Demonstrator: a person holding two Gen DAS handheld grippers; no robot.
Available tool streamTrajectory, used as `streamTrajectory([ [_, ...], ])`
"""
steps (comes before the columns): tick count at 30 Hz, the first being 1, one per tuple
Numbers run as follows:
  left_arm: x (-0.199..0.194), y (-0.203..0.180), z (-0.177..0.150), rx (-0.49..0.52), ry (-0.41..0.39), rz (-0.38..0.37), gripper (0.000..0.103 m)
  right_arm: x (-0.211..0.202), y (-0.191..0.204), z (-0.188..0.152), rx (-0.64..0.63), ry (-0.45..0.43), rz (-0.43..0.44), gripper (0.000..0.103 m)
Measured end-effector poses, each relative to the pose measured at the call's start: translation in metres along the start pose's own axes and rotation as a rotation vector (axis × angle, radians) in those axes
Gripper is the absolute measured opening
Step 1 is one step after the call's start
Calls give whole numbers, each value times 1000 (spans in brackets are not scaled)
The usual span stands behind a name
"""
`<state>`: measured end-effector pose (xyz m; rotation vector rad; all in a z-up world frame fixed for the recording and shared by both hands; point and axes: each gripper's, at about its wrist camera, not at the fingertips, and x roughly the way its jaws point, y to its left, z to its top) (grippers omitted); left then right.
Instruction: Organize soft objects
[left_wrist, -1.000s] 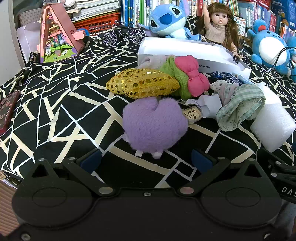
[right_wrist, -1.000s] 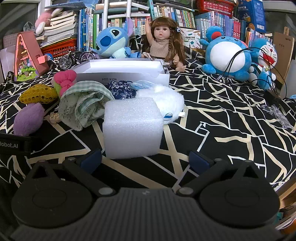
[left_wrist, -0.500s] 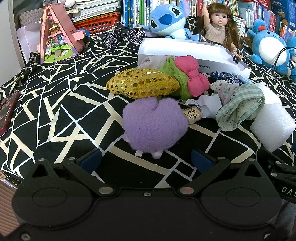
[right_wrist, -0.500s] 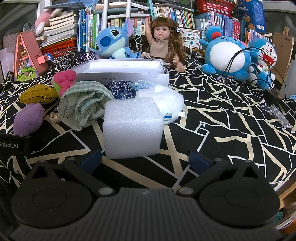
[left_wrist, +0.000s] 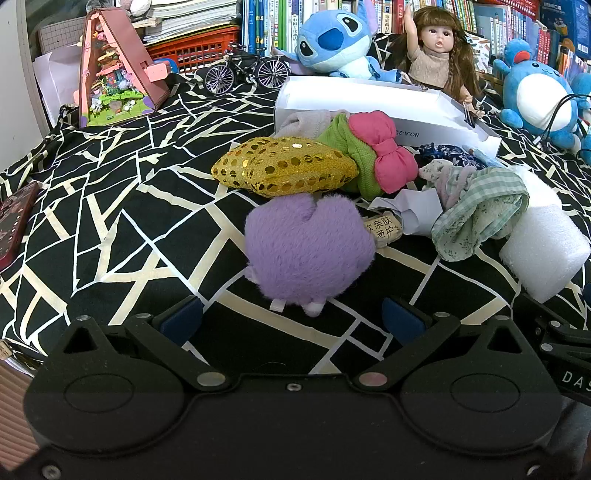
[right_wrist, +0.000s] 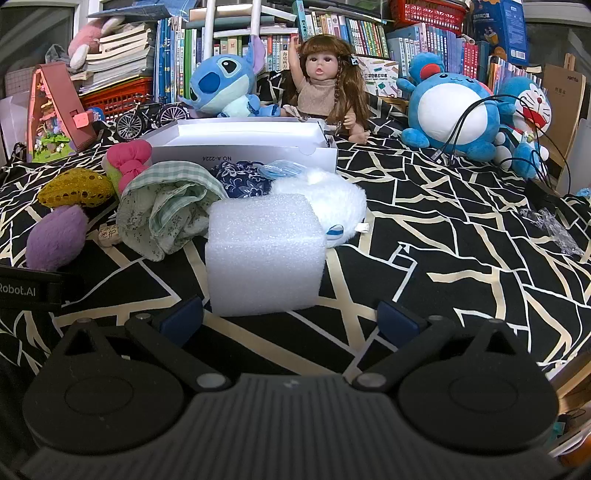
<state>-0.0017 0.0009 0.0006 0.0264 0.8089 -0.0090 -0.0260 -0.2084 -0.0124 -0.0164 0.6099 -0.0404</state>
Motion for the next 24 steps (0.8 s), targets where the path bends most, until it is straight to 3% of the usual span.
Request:
streamTrajectory([
  [24,-3,-1,4,-5,-14,-4,103,-1,-1,-3,9,-40,6,103],
])
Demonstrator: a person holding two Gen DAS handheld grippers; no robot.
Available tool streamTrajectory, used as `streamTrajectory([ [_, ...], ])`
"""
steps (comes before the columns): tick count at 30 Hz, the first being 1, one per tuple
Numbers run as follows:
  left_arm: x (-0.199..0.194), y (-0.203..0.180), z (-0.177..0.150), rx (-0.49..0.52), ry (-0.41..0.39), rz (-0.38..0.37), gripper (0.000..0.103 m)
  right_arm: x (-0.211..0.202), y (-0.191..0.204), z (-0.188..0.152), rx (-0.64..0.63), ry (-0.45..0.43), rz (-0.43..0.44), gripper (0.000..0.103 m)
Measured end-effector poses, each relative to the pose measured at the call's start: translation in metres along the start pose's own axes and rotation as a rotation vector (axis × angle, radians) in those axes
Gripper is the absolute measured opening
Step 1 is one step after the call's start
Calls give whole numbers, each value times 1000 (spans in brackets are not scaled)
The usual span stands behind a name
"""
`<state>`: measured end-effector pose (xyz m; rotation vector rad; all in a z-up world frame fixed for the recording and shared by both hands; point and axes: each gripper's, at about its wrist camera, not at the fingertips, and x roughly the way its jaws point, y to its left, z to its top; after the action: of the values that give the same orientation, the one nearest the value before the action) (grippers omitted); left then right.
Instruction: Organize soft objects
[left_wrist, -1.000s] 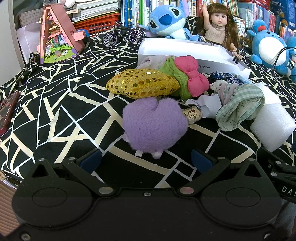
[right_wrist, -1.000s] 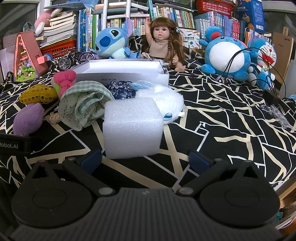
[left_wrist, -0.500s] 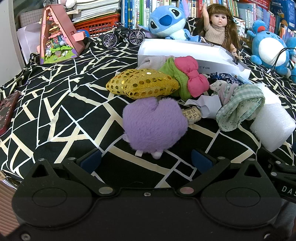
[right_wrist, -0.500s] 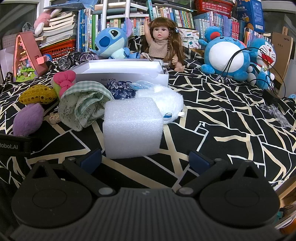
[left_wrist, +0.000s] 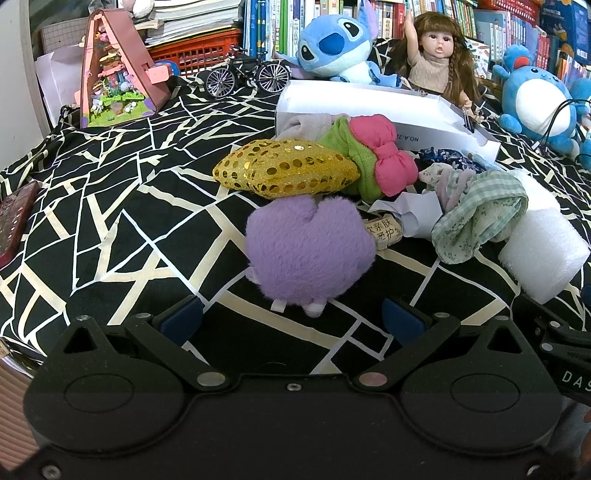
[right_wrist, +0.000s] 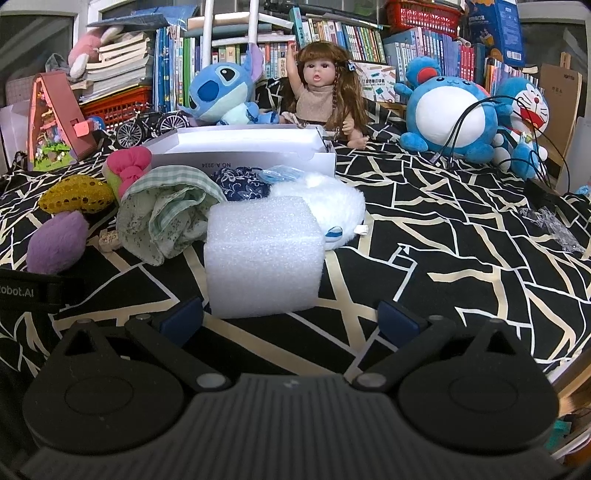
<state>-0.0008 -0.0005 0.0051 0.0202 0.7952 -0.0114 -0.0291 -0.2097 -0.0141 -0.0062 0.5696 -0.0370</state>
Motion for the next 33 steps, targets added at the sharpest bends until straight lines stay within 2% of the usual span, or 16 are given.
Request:
streamTrajectory([
  [12,-3,3,-3,1,-28,-19,103,-6,-1,-2,-17,-48,21,103],
  [20,-20,-1,1,21,-137,-32,103,-16,-2,5,-29,-134,45,103],
  [24,-20,2,3,10,-153,-21,103,-16,-2,6,-46,-150,51,103],
  [29,-19,8,1,-5,-166,-31,100,-14,-3,7,-36,-140,63,100],
  [33,-18,8,1,-1,-177,-46,94,-14,-2,6,-35,-139,64,97],
])
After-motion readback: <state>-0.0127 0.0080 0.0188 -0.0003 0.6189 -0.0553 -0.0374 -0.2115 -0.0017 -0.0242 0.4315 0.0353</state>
